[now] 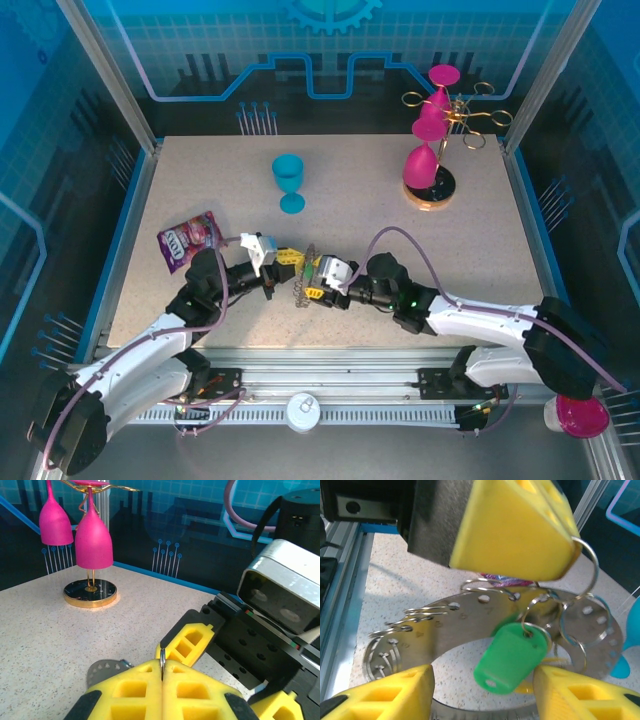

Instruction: Put the keys on the keyring

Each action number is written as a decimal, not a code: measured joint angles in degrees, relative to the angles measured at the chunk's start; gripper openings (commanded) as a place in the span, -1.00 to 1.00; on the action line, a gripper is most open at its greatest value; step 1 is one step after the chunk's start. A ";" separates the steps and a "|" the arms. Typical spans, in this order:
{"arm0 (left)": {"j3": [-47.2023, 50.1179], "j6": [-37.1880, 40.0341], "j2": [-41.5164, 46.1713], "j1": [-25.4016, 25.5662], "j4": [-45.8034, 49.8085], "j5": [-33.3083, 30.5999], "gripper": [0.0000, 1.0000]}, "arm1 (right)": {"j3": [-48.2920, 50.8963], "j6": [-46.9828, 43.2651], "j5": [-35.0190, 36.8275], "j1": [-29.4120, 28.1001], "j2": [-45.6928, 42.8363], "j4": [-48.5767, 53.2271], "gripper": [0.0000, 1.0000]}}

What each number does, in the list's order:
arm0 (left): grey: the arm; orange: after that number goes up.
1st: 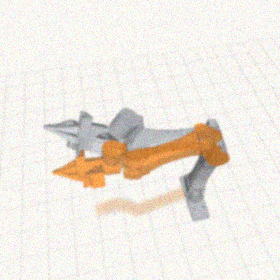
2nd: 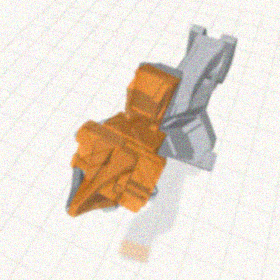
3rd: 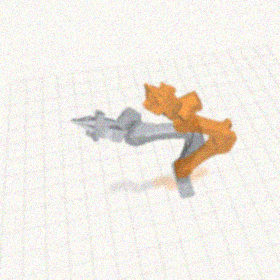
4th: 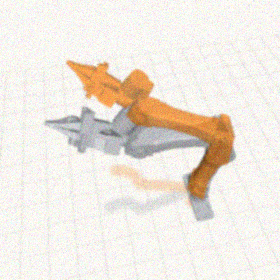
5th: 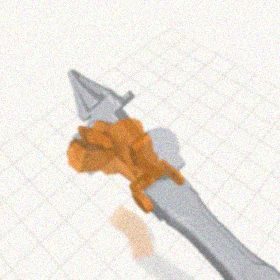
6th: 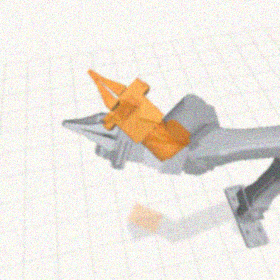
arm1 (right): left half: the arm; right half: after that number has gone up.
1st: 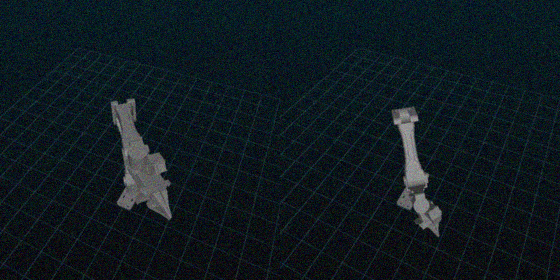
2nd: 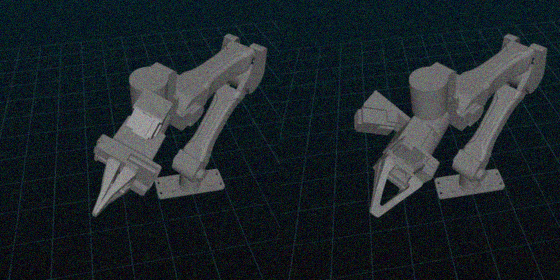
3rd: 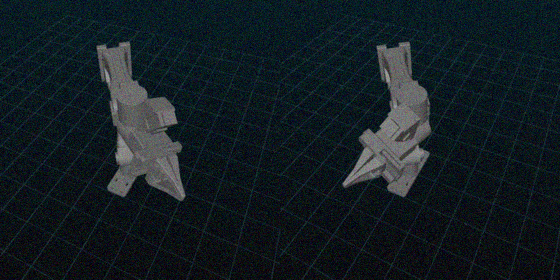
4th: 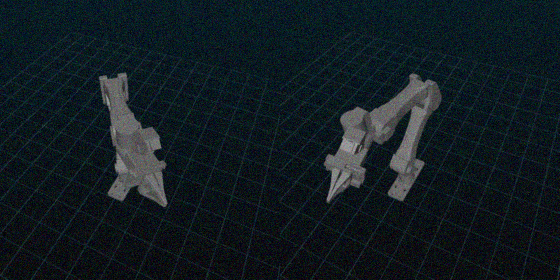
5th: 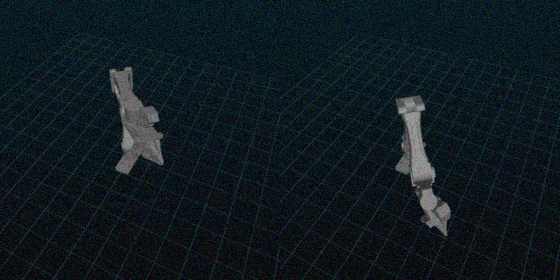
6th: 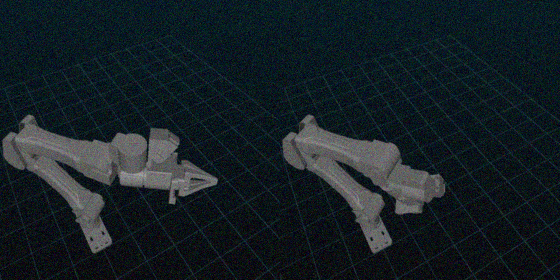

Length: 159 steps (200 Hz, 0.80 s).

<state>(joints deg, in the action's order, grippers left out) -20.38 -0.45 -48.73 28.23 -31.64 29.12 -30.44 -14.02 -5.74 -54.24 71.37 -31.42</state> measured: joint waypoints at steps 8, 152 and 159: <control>0.00 -0.31 0.04 0.00 0.00 -0.22 -1.00 | -0.02 0.04 0.76 -0.35 0.44 -0.74 0.12; 0.72 -2.56 0.15 0.00 -0.15 -1.97 -1.00 | -0.24 -1.16 11.69 -0.98 3.89 -9.77 -0.31; 0.72 -2.60 0.15 0.00 -0.15 -1.95 -1.00 | -0.37 -1.16 11.58 -0.98 4.28 -9.81 -0.35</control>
<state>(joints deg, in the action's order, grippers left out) -19.66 -3.05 -48.58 28.23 -31.79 27.18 -30.81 -15.18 5.85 -55.22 75.66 -41.23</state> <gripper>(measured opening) 0.049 0.352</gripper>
